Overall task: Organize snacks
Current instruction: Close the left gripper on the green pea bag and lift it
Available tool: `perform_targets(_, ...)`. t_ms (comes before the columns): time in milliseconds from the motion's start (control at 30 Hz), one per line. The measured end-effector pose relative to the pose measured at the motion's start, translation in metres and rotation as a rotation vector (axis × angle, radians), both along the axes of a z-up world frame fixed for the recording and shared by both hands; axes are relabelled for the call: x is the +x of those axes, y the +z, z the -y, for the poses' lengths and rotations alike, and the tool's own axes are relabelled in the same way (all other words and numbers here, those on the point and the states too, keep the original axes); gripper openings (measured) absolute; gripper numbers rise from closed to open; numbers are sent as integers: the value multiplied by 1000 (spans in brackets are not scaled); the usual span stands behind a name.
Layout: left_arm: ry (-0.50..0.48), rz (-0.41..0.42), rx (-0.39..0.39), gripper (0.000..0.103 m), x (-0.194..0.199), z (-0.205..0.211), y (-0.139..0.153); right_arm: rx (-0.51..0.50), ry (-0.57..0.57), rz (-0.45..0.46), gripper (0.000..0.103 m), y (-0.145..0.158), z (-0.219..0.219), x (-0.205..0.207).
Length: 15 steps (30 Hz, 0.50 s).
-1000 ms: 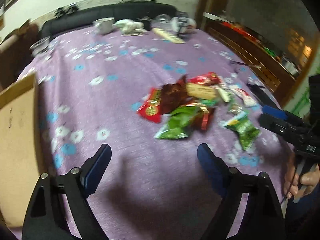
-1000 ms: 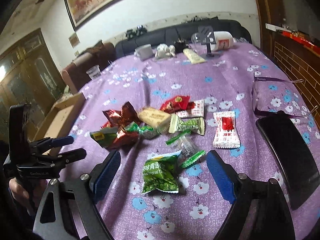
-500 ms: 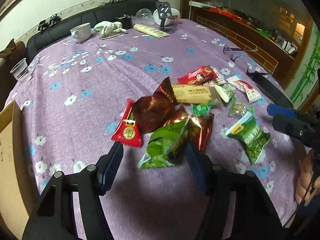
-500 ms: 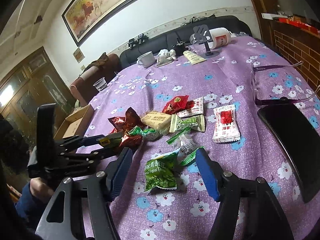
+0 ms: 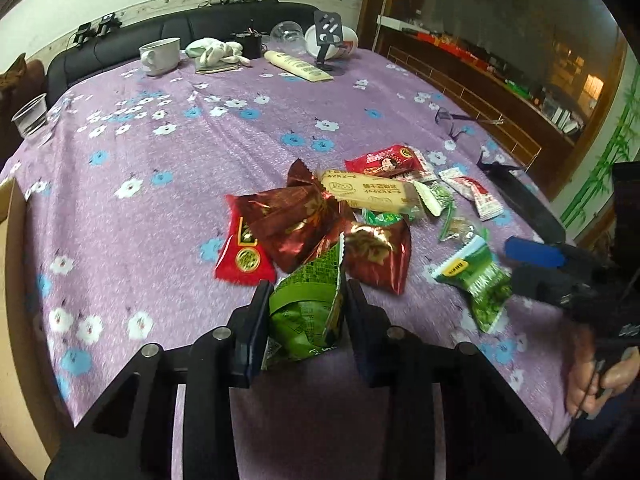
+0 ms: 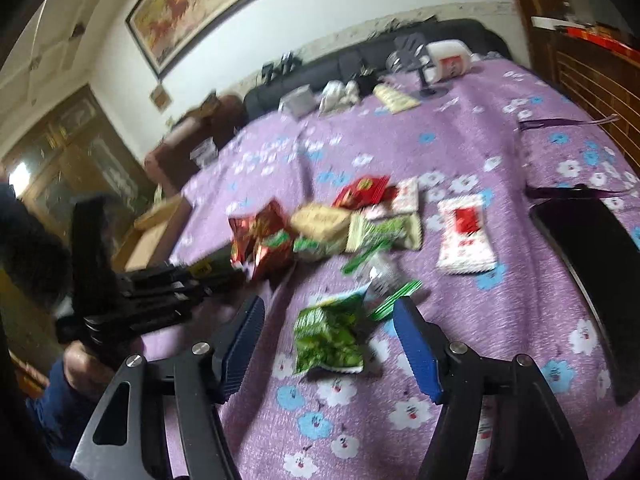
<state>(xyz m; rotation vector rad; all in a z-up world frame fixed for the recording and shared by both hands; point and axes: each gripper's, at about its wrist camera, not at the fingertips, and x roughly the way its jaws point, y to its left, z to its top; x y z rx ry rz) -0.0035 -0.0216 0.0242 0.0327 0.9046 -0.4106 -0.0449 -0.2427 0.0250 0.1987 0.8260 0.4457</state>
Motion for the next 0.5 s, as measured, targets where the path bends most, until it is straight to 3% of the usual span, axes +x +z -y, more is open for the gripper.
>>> perform_targets(233,-1,13,-24,33,-14,-5,4,-152,30,-4,69,-7,-26,0)
perform_targets(333,-3,12,-28,33,-15,-5,2,-172,35,-32,59,-12,-29,4)
perform_targets(400,-2,10,-33,33,-15,-6,1,-187,37,-55,45,-16,-30,6)
perform_targets(500,1,10,-37,33,-16,-7,1,-198,32,-62,43,-17,-30,8)
